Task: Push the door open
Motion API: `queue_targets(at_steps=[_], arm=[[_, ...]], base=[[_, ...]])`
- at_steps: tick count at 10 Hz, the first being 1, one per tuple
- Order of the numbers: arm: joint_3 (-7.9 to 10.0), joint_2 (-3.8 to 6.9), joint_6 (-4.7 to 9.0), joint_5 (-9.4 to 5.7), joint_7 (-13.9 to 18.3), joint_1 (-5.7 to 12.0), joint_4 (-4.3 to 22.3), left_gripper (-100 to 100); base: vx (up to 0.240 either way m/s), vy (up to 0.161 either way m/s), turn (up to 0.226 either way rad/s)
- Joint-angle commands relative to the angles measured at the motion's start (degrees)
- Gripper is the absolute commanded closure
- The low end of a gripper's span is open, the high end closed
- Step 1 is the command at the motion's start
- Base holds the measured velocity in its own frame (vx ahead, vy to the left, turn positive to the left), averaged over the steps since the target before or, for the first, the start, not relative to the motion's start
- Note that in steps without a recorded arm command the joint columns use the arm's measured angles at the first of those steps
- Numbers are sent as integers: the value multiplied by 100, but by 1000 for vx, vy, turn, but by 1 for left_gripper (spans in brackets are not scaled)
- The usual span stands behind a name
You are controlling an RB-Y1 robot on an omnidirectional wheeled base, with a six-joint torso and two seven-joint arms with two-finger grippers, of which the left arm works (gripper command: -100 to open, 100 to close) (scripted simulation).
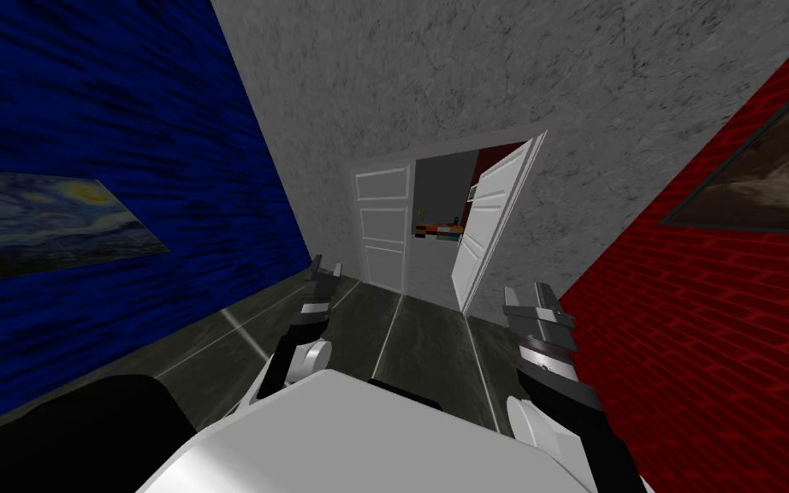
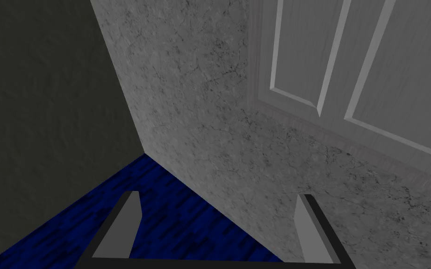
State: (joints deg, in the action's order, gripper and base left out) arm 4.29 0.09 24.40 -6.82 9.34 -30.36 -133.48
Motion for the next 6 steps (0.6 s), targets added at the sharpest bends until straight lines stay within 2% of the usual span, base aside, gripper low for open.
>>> queue_targets(at_steps=[1,3,6], arm=[[-13,38,38,-9,112,70,163,-100],[-30,81,86,-20,257,161,374,-100],[-67,165,197,-46,586,367,854,-100]], base=[[34,-3,-19],[116,-3,-20],[127,11,-25]])
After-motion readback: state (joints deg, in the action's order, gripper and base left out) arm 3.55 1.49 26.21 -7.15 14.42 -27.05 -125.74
